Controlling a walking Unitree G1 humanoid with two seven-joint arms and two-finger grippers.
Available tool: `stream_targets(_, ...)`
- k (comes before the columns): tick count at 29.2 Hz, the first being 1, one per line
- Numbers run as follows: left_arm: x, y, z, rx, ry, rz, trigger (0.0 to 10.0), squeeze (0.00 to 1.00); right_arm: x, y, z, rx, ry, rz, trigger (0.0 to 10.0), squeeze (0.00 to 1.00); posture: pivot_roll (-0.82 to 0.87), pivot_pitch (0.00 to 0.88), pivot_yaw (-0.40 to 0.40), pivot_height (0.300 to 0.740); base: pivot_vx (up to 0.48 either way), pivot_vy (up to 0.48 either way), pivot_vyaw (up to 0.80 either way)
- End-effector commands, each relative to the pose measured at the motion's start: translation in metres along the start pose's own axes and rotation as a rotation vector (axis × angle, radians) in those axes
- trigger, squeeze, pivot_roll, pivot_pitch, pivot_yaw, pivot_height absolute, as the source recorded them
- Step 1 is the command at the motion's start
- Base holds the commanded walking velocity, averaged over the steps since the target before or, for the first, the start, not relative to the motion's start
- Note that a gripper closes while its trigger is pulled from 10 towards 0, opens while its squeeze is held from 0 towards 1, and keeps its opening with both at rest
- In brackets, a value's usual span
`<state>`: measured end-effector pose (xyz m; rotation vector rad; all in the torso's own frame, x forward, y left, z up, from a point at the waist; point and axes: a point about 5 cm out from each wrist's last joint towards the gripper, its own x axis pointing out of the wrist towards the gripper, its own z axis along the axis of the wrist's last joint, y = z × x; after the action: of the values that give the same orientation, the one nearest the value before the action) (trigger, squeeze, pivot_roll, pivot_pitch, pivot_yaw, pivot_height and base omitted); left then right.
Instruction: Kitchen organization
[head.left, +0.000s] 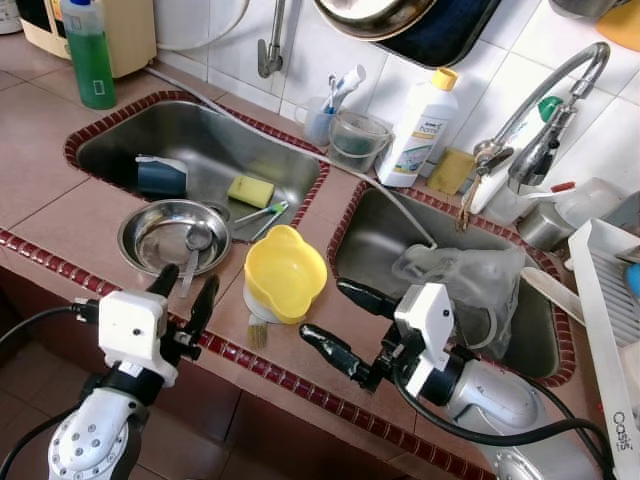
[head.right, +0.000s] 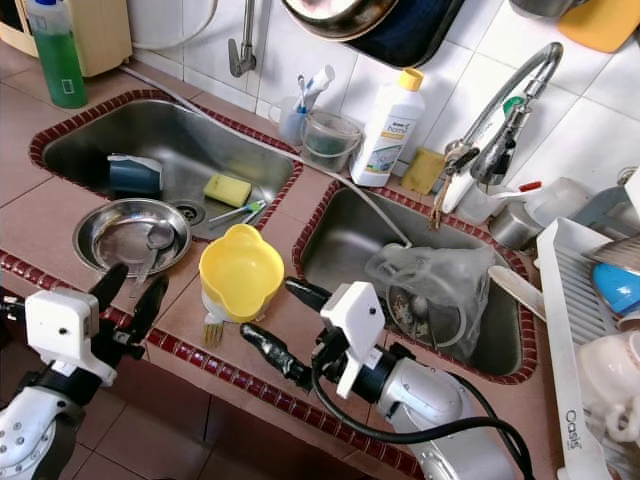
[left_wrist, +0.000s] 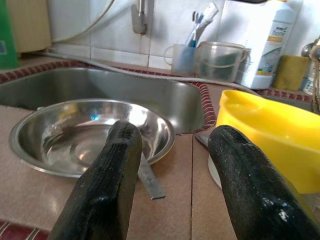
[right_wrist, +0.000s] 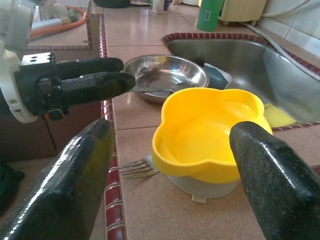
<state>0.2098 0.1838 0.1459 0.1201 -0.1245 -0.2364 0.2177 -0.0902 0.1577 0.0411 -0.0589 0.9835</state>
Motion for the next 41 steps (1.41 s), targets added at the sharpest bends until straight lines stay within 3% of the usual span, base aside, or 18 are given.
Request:
stream_targets(1, -0.001, -0.007, 0.005, 0.001, -0.021, -0.047, 10.0, 0.00, -0.005, -0.001, 0.003, -0.011, 0.004, -0.009, 10.0, 0.00, 0.18, 0.116, -0.219, 0.740, 0.000, 0.000, 0.00)
stream_targets(19, 0.001, -0.005, 0.008, 0.016, -0.020, -0.100, 10.0, 0.00, -0.007, -0.007, 0.003, -0.017, 0.011, -0.034, 10.0, 0.00, 0.16, 0.108, -0.192, 0.740, 0.000, 0.000, 0.00)
stream_targets(30, -0.001, -0.005, 0.001, 0.008, 0.033, -0.110, 10.0, 0.00, -0.007, -0.008, 0.004, -0.021, 0.011, -0.037, 10.0, 0.00, 0.16, 0.114, -0.188, 0.740, 0.000, 0.000, 0.00)
stream_targets(41, -0.001, 0.008, -0.008, 0.081, 0.097, -0.008, 10.0, 0.00, -0.006, -0.008, 0.006, -0.022, 0.006, -0.033, 10.0, 0.00, 0.16, 0.116, -0.196, 0.740, 0.000, 0.000, 0.00)
